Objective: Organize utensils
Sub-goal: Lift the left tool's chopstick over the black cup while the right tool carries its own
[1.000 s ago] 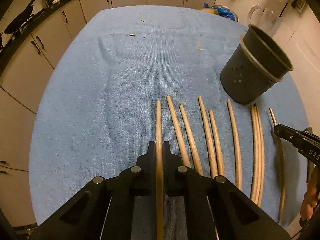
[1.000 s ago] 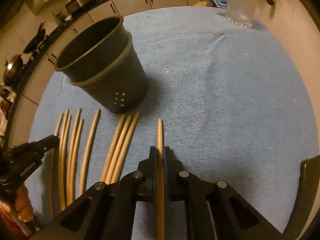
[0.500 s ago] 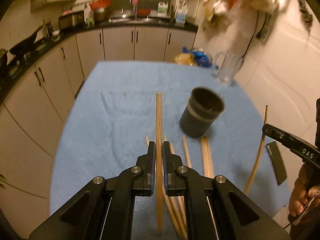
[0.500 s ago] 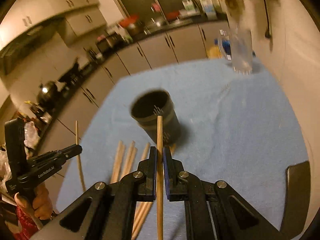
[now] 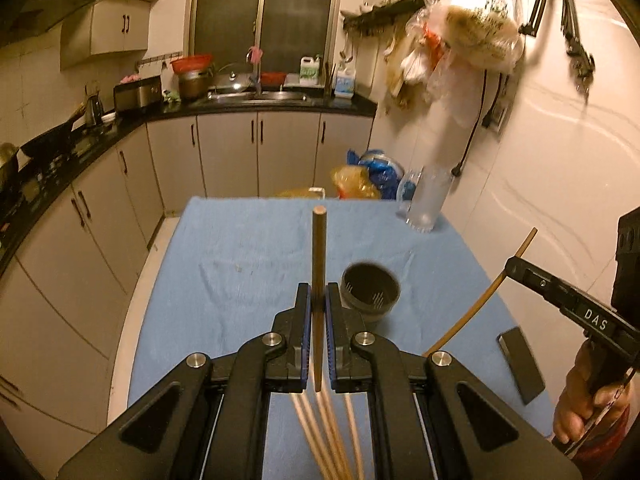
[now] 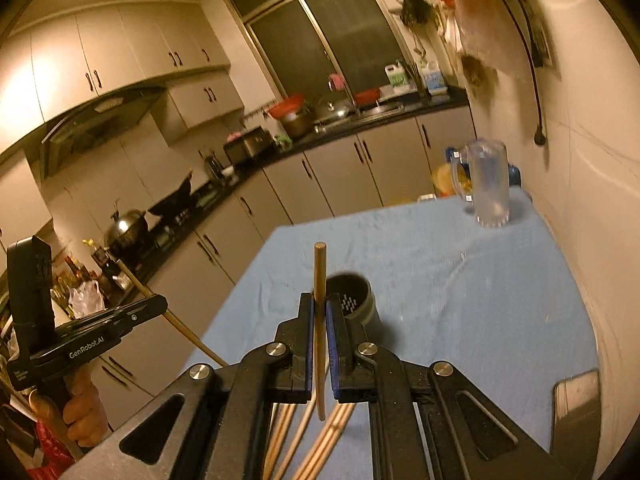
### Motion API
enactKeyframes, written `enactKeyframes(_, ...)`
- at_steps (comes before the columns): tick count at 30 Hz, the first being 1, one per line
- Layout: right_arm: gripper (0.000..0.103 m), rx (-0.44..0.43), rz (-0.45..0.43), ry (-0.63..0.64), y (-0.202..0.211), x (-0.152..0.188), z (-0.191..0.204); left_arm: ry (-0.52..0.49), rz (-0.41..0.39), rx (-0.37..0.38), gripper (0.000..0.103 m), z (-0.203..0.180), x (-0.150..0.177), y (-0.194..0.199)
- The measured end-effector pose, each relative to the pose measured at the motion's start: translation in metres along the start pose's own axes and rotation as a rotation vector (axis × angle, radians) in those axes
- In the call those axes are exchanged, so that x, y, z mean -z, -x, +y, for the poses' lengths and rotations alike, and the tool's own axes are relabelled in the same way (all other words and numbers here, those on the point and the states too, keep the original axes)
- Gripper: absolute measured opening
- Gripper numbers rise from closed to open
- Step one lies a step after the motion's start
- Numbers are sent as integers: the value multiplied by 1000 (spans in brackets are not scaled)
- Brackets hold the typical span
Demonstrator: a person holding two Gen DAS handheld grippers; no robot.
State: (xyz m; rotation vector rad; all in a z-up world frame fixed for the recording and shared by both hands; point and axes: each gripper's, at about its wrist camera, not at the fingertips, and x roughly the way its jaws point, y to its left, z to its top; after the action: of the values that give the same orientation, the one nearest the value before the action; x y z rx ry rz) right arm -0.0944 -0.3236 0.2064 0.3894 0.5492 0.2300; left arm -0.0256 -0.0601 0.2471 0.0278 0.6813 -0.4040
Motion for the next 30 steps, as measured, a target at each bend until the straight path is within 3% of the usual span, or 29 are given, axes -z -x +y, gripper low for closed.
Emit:
enactKeyframes(8,7,-7,-118,-14,9,-57,9,-6,-56,49,6,-19,-60,-5)
enactKeyframes(12,7,33,-154,-9,1,-76,11,13,-49,89,6,-25,-82,-23)
enactKeyframes(21,7,63,-86,-33,-46,-79,-9,40,1,125,6,-31,-85,-81)
enactKeyframes(30,7,60,3,-63,-82,-62,-28,40,98,126,6,-31,-66,-126)
